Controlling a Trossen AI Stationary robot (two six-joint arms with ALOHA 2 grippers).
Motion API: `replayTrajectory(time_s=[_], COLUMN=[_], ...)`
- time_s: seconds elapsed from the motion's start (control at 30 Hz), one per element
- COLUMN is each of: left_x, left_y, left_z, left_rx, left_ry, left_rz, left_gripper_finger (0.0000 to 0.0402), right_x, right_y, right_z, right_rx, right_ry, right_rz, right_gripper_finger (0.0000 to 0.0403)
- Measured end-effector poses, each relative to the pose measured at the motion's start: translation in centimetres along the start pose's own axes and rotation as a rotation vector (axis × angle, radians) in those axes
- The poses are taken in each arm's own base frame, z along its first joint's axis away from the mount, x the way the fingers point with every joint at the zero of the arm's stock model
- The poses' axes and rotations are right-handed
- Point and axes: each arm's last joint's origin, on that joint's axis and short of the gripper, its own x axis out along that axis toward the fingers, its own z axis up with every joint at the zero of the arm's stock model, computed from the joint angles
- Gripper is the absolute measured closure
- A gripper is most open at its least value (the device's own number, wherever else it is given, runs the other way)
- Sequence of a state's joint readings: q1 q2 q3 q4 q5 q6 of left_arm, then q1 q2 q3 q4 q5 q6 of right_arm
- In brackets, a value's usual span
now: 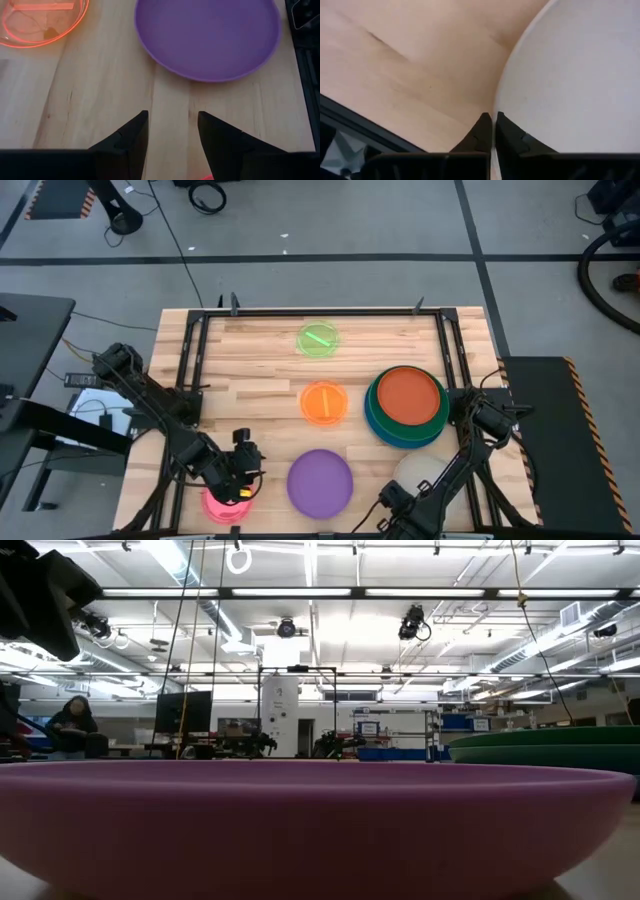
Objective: Stack plastic plates
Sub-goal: Stack the gray plate on top of the dark orange plate
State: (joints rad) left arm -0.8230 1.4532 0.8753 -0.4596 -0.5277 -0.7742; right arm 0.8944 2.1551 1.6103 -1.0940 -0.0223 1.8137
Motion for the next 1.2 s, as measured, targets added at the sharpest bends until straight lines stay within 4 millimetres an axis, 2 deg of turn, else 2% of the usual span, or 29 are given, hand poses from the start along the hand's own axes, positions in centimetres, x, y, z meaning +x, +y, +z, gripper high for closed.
replayTrajectory(time_s=[0.07, 0.13, 0.23, 0.3, 0.43, 0.5, 0.57, 0.67, 0.83, 1.0, 1.1, 1.2], left_x=[0.0, 0.0, 0.0, 0.0, 0.3, 0.5, 0.6, 0.8, 1.1, 1.5, 1.8, 2.3], left_y=[0.0, 0.0, 0.1, 0.2, 0.5, 0.5, 0.3, -0.3, -0.9, -0.8, -0.5, 0.3], left_z=[0.0, -0.1, -0.2, -0.2, 0.4, 1.0, 1.8, 2.7, 3.5, 3.2, 3.5, 4.1], left_rx=[0.001, 0.004, 0.022, 0.042, 0.035, 0.015, 0.007, 0.03, 0.017, 0.035, 0.046, 0.041], left_ry=[0.002, 0.004, 0.014, 0.019, -0.015, -0.069, -0.134, -0.208, -0.276, -0.244, -0.207, -0.209], left_rz=[0.002, 0.003, 0.012, 0.017, 0.035, 0.034, 0.014, -0.029, -0.071, -0.075, -0.125, -0.102], left_gripper_finger=[0.0225, 0.0225, 0.0225, 0.0225, 0.0225, 0.0225, 0.0225, 0.0225, 0.0225, 0.0225, 0.0226, 0.0226], right_x=[-0.5, -2.0, -6.4, -9.5, -14.6, -16.1, -16.8, -16.5, -11.8, -7.9, -6.4, -4.8], right_y=[0.3, 1.0, 1.6, 1.2, -2.6, -5.2, -6.5, -8.1, -11.8, -14.3, -15.5, -16.3], right_z=[-0.2, -0.4, -0.6, -0.4, 2.2, 3.7, 5.0, 7.3, 11.0, 13.5, 14.6, 15.6], right_rx=[-0.001, -0.012, -0.09, -0.161, -0.226, -0.246, -0.306, -0.378, -0.424, -0.521, -0.593, -0.629], right_ry=[0.027, 0.056, 0.06, 0.011, -0.174, -0.292, -0.386, -0.435, -0.351, -0.253, -0.188, -0.174], right_rz=[0.012, 0.07, 0.221, 0.299, 0.231, 0.103, 0.07, 0.061, -0.219, -0.197, -0.153, -0.148], right_gripper_finger=[0.0386, 0.0385, 0.0391, 0.0391, 0.0391, 0.0391, 0.0392, 0.0392, 0.0392, 0.0392, 0.0392, 0.0392])
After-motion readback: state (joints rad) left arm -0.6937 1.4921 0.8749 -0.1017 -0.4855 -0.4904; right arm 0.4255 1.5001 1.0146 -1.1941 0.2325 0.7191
